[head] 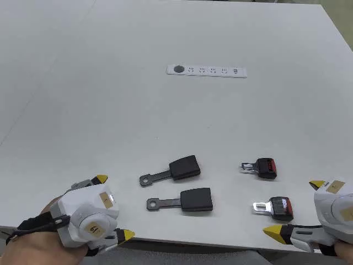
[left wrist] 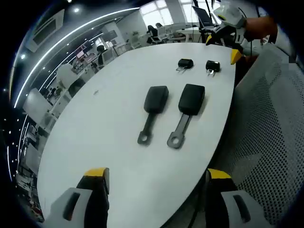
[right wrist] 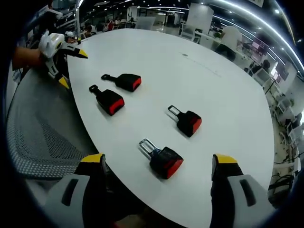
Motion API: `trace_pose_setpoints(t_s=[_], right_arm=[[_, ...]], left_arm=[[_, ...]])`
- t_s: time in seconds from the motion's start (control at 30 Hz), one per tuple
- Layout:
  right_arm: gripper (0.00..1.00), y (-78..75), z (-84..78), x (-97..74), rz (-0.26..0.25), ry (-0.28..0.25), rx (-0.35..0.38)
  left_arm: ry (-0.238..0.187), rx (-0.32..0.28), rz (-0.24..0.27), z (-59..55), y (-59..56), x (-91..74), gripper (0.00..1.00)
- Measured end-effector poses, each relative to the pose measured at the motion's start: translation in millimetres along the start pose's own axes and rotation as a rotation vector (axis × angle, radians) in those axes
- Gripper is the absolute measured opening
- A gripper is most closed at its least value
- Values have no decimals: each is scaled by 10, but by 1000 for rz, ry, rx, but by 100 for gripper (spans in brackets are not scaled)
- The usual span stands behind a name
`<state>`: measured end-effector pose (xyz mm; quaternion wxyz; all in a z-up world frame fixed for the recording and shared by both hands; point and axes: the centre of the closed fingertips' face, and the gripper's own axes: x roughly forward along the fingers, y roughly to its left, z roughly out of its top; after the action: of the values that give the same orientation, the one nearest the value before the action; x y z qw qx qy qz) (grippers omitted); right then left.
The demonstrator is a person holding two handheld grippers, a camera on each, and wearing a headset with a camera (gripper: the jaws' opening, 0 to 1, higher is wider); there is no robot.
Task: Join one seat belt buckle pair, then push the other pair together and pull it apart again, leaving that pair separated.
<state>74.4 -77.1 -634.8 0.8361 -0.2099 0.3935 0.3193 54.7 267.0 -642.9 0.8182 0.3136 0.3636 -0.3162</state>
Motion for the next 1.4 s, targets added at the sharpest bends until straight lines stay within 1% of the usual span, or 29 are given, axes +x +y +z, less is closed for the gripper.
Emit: trace_pose_setpoints(t_s=[0.5,1.4], right_arm=[[91,22,-10,13,7,3,-1],[91,54,4,19,8,2,-4]], left_arm=[[7,3,-4,8,-17,-9,81],[4,3,-6,-3,-14,2,81]])
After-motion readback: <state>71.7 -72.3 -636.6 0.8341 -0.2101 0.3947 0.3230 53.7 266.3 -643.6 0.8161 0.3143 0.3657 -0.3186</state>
